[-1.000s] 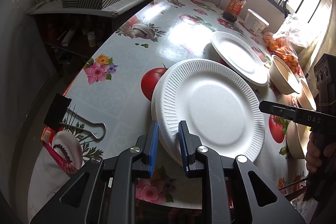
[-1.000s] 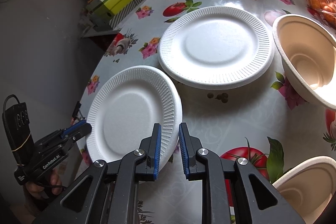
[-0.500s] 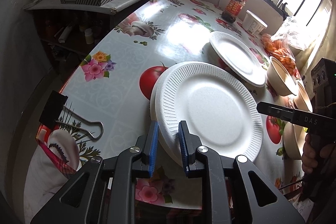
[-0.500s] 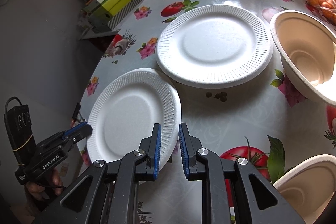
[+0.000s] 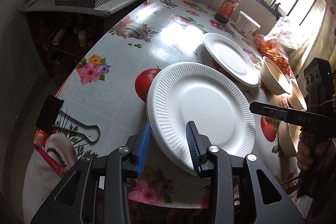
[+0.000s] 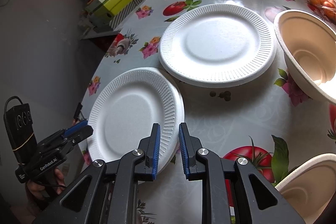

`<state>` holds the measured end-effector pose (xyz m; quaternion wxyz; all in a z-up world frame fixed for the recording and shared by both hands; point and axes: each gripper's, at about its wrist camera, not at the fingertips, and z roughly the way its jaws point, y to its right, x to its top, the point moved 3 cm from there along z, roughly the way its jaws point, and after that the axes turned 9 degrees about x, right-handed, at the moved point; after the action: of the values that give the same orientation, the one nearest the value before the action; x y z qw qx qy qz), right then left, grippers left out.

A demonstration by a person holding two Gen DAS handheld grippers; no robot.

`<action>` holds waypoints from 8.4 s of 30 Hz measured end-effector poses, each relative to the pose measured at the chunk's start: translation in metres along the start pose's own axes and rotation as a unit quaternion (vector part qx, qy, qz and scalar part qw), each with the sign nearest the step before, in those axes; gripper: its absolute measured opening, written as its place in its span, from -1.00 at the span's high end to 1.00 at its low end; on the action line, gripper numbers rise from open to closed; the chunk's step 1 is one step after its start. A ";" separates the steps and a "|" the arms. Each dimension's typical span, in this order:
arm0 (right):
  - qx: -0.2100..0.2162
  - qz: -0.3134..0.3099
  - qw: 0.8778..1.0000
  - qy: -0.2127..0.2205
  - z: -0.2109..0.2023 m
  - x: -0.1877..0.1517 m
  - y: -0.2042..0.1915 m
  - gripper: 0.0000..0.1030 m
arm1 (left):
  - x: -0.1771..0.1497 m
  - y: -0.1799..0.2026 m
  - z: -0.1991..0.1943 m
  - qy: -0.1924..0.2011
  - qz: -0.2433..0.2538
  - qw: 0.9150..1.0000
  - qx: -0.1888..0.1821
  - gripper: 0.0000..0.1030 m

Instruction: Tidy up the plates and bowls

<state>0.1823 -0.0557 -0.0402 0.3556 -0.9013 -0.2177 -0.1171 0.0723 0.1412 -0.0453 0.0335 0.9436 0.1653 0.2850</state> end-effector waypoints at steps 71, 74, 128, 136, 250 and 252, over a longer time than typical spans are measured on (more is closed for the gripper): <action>-0.062 0.015 0.998 -0.004 -0.032 0.154 0.120 0.56 | 0.137 0.091 0.075 -0.060 0.006 0.998 -0.009 0.20; -0.060 0.020 0.998 -0.011 -0.027 0.157 0.125 0.56 | 0.136 0.091 0.079 -0.065 0.003 0.998 -0.009 0.20; -0.075 0.020 0.995 -0.056 -0.001 0.159 0.122 0.66 | 0.129 0.098 0.103 -0.091 0.009 0.996 -0.008 0.64; -0.065 0.033 0.996 -0.050 -0.007 0.158 0.119 0.66 | 0.133 0.094 0.099 -0.082 0.000 0.997 -0.007 0.64; -0.021 -0.034 0.996 -0.078 0.020 0.030 -0.014 0.61 | 0.030 -0.019 0.018 -0.070 -0.080 0.994 0.008 0.64; -0.021 -0.033 0.996 -0.077 0.021 0.029 -0.014 0.61 | 0.029 -0.019 0.019 -0.072 -0.082 0.994 0.007 0.64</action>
<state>0.2025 -0.0232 -0.0366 0.3149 -0.9073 -0.2714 -0.0631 0.0999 0.1698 -0.0487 0.0616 0.9451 0.2412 0.2117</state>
